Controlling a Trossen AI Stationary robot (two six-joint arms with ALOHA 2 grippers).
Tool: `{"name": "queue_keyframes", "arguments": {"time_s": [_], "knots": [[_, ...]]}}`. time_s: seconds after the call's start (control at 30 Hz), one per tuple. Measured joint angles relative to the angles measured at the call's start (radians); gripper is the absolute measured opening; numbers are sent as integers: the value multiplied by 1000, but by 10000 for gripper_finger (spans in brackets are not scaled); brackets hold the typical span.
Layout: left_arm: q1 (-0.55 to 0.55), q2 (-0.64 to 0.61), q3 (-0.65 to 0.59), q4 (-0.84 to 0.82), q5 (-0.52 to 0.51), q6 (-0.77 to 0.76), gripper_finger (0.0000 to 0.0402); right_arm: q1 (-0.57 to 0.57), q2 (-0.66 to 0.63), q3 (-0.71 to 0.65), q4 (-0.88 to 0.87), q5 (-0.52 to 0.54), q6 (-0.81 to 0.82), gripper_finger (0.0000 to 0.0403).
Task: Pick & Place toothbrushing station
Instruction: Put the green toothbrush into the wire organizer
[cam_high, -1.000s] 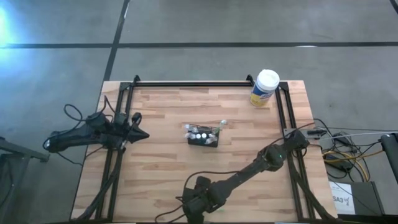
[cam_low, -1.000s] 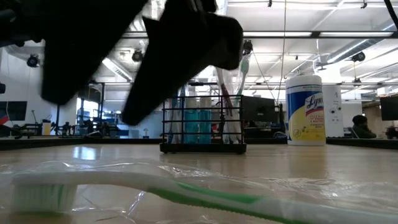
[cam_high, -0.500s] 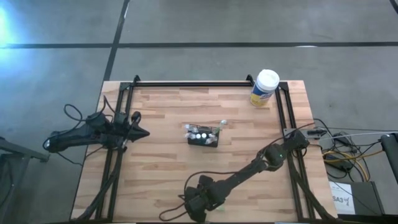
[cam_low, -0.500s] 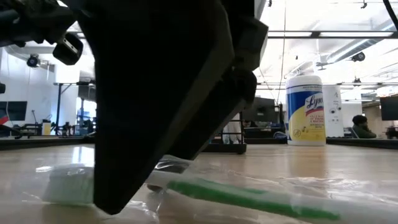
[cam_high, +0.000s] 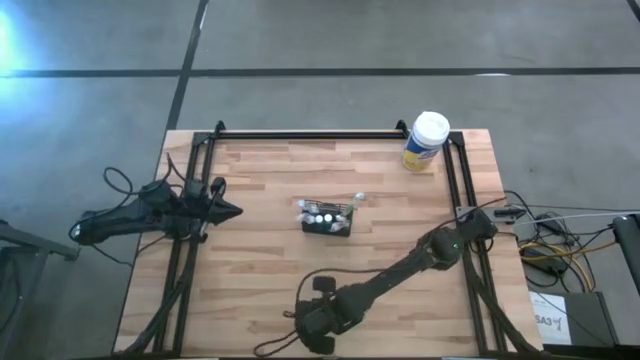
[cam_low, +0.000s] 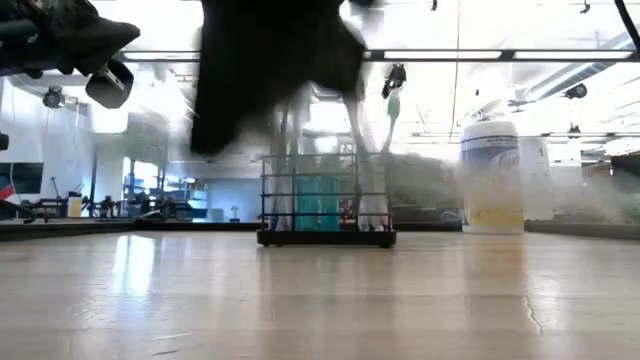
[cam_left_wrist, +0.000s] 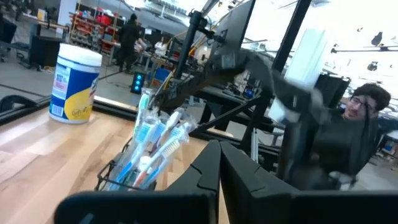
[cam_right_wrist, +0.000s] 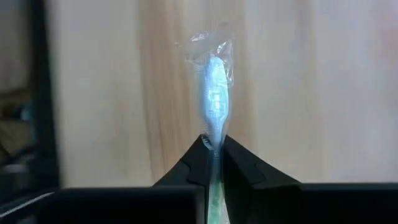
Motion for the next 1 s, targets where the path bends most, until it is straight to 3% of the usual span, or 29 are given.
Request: {"name": "queue_keyframes", "arguments": {"time_s": [0.3, 0.47, 0.57, 0.77, 1.0], "knots": [[0, 0, 0, -7, -20, 81, 15, 16, -328, 23, 18, 221, -391, 15], [0, 0, 0, 5, -19, 143, 4, 10, -559, -80, 55, 245, -545, 14], [0, 0, 0, 3, -31, 205, 8, 6, -698, -215, 204, 231, -662, 14], [0, 0, 0, 4, -61, 279, 17, -65, -982, -605, 569, 53, -866, 14], [0, -1, -21, 1, -61, 328, 4, -251, -1230, -1098, 958, -153, -908, 13]]}}
